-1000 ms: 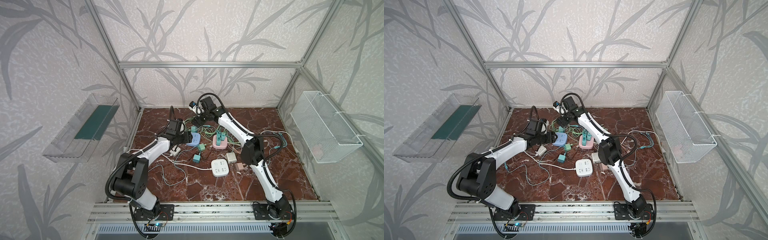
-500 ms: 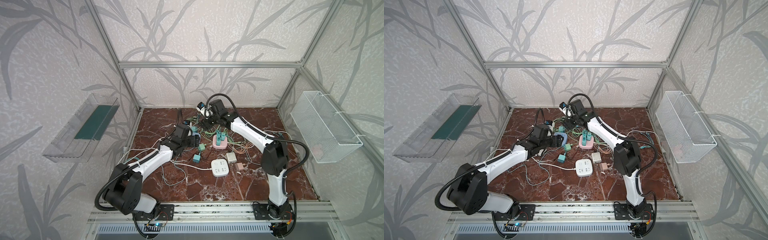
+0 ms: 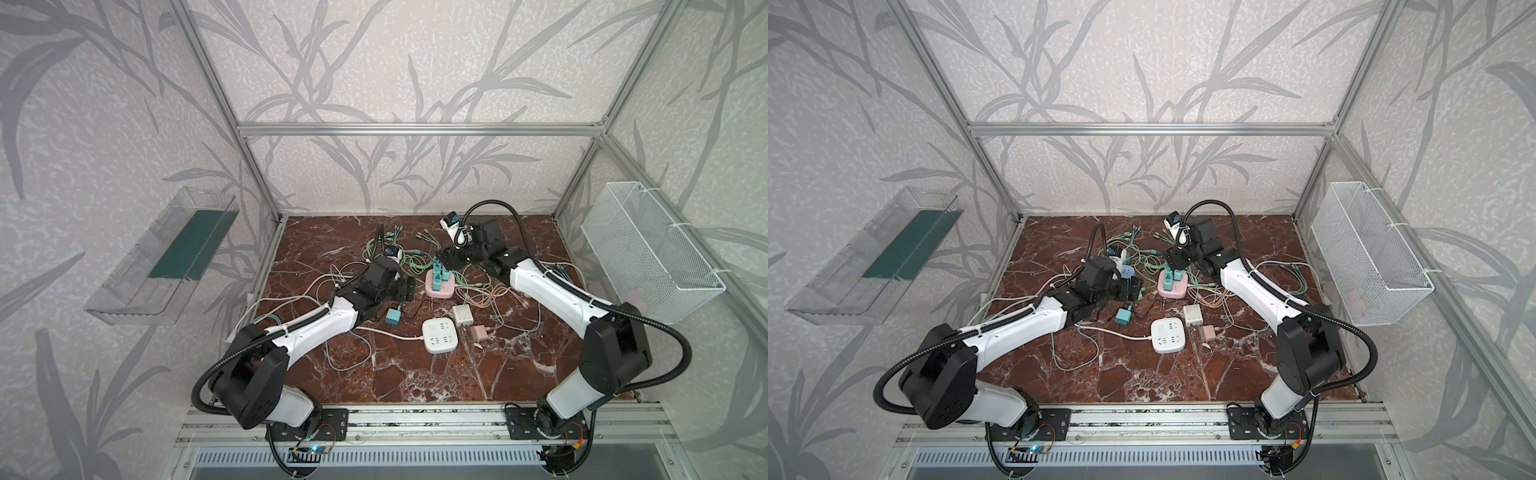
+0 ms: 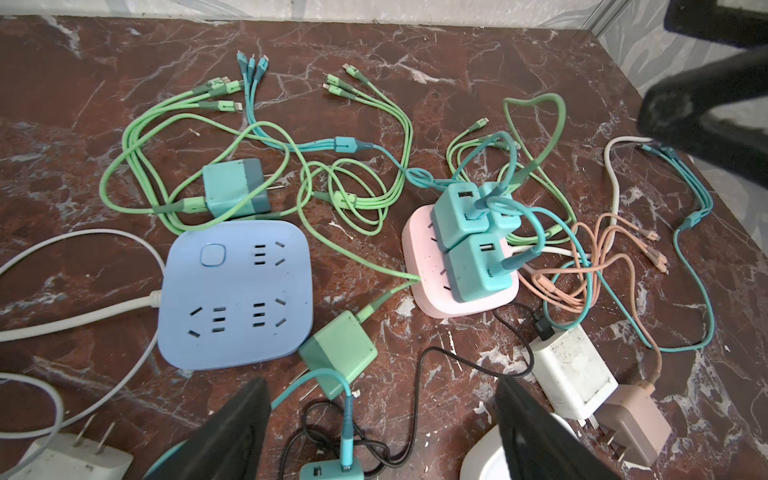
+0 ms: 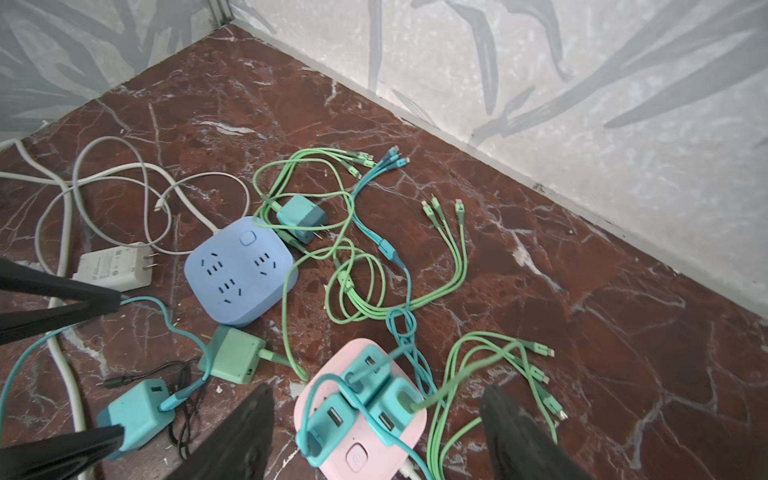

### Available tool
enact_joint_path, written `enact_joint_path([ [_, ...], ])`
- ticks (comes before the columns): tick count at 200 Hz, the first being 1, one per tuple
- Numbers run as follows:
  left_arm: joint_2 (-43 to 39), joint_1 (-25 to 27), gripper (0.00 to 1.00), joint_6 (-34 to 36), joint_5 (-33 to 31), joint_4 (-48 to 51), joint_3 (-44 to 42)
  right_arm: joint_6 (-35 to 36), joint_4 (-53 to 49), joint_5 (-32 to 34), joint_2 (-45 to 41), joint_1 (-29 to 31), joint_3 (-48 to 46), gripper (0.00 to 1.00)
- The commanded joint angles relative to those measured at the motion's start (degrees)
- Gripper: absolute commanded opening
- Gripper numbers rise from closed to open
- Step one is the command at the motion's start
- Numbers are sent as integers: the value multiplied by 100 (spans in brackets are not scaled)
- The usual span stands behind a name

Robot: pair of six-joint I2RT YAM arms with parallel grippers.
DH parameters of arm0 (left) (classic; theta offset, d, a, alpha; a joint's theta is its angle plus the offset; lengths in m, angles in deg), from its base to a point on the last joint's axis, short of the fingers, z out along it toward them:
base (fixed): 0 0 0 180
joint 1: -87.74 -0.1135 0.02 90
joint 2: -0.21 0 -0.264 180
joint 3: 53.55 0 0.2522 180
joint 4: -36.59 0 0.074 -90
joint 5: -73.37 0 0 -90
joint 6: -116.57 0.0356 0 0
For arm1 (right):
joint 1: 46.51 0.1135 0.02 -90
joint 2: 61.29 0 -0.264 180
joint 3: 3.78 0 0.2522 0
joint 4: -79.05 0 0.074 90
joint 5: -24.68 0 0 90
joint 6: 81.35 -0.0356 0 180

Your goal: Pull the plug off the socket

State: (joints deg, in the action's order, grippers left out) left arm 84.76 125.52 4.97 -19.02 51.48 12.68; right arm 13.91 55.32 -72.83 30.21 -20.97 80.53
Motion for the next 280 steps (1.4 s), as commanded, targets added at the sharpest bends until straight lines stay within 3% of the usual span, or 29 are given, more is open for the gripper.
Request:
enact_joint_path([
  [1,193,232,85,-80,-306,-184,252,-270,326,-79,-395,-203,-397,77],
  [80,980,874,85,-168,-646,-80,770,-492,794,-469,-804,-655,-1657,72],
  [132,1402,986,85,-247,-519,109,1152,-540,782,-755,-536,-678,-1797,61],
  [166,1683,1003,84,-286,-499,296,1389,-614,966,-849,-326,-682,-1928,61],
  [215,2029,1001,81,-273,-637,298,1639,-524,832,-950,53,-677,-1713,59],
  [280,2498,988,75,-191,-734,576,2170,-512,-9,-802,597,-682,-995,49],
])
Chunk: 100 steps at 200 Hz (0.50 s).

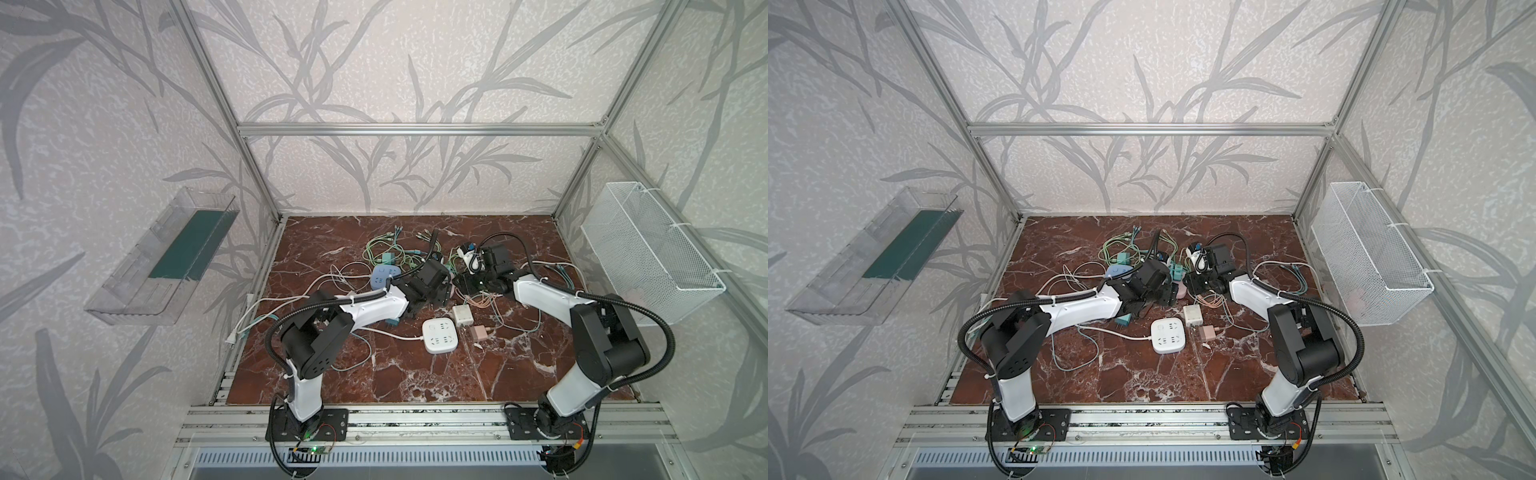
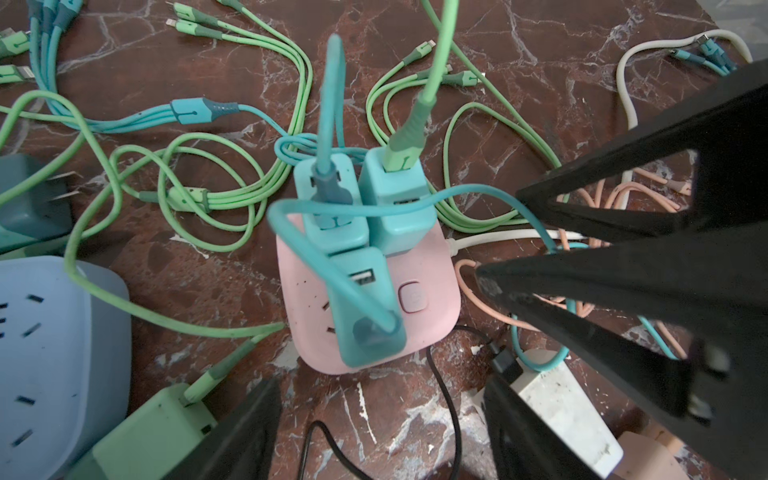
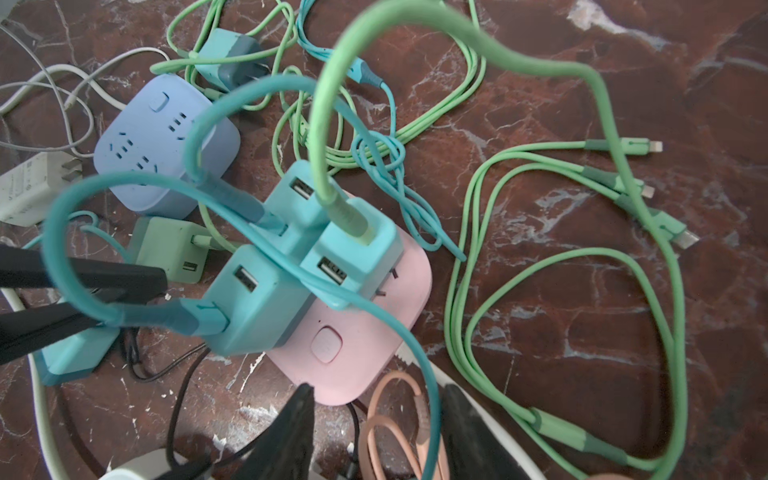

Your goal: Pull the plug off the socket

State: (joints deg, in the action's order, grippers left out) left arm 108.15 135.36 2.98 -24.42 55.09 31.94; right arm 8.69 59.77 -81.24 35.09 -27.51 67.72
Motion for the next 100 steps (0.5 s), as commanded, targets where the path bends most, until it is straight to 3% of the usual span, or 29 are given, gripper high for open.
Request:
enact_joint_path([
  [1,162,3,74,10,-199,218,254,8,-470,38,109,-28,297,49],
  [100,456,-24,65,109,-317,304,546,-381,-1333,170,841,-28,911,37],
])
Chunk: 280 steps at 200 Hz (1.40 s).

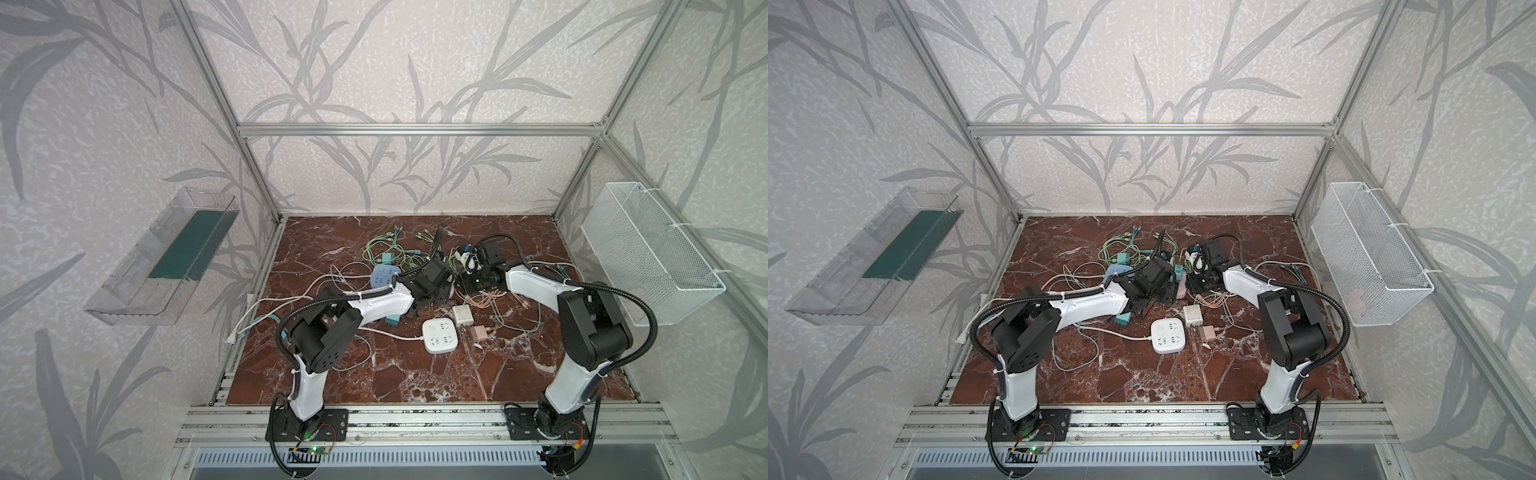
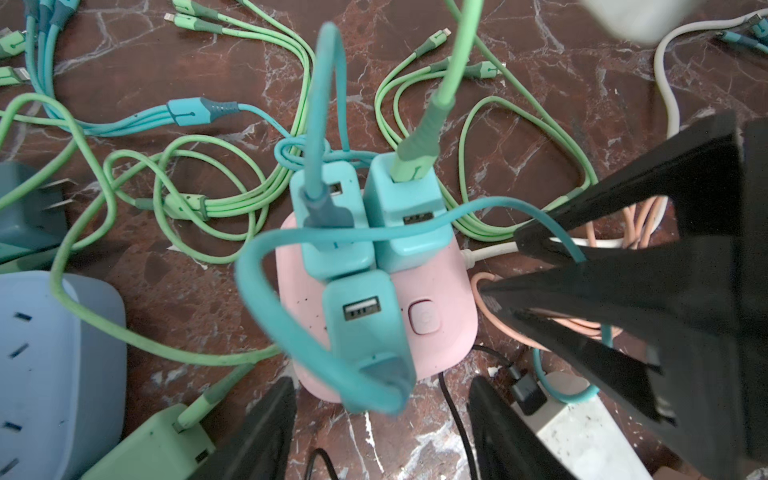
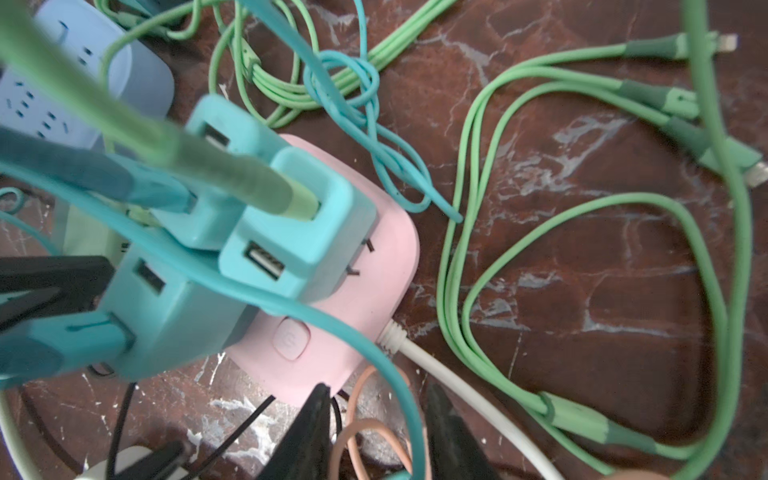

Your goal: Pull the plug off the socket

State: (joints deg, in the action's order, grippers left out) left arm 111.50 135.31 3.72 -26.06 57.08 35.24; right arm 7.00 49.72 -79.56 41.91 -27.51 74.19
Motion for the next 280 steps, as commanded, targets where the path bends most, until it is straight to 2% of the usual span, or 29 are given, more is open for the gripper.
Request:
enact_joint_path([
  [1,121,-20,65,35,-163,103,220,-217,-334,-4,167,-28,266,37],
  [120,437,-127,58,95,-160,-82,420,-489,-345,-202,600,-28,706,35],
  [139,495,-134,54,146,-164,-18,499,-527,-360,-176,654,-28,761,33],
  [192,596,-134,52,175,-191,15,575,-564,-424,-168,775,-20,823,28],
  [280,813,-131,39,215,-219,124,807,-620,-419,-159,824,24,831,28],
])
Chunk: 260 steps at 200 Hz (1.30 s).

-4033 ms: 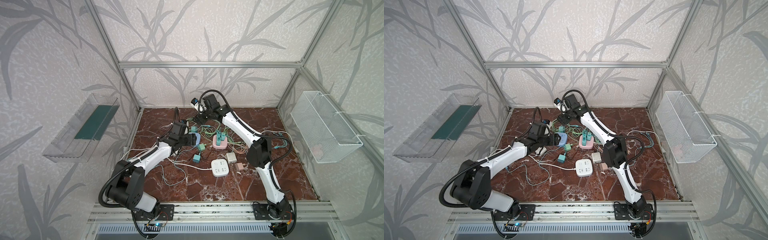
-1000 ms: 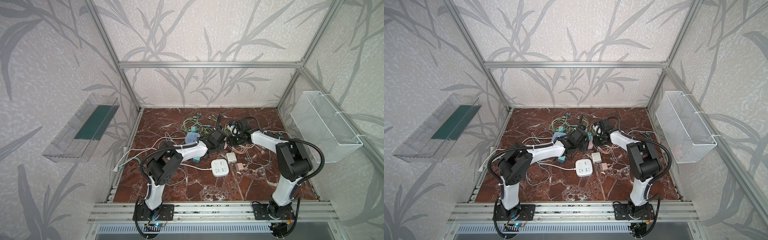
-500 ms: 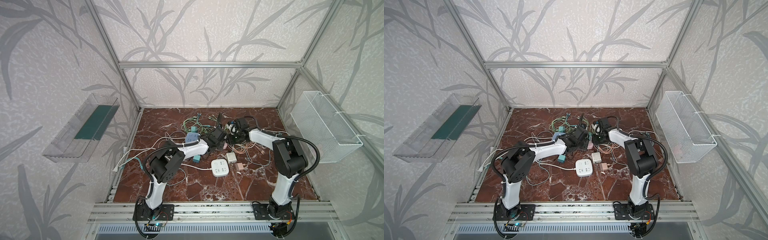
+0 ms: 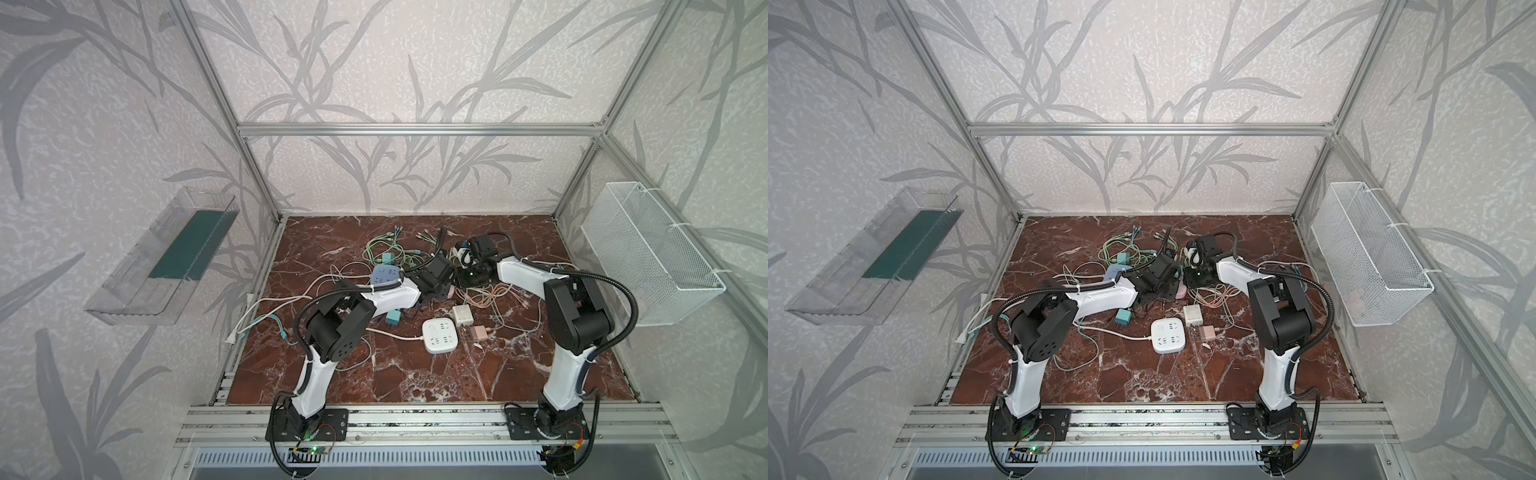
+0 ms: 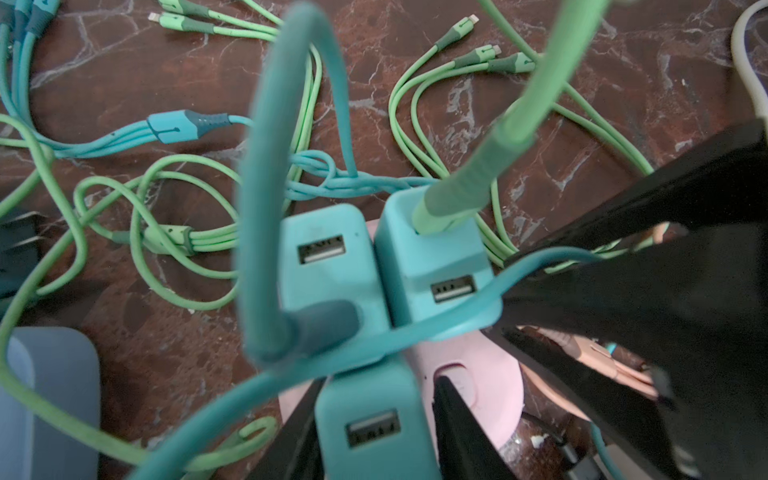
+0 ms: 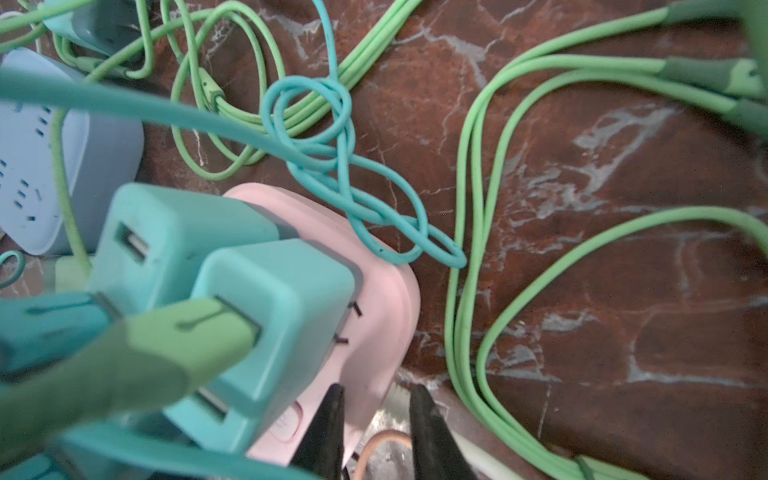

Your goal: Pull the plug off the socket

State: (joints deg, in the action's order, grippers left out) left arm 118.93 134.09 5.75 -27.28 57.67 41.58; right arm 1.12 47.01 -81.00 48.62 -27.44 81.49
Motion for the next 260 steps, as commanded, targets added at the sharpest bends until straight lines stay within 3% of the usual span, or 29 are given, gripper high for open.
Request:
enact_joint_path([
  [1,76,-6,39,10,-100,67,176,-30,-149,-14,153,18,105,28],
  [57,64,-11,25,43,-62,68,178,29,-215,28,143,35,66,27],
  [260,-81,-16,14,-294,182,61,697,337,-926,400,432,194,315,25],
])
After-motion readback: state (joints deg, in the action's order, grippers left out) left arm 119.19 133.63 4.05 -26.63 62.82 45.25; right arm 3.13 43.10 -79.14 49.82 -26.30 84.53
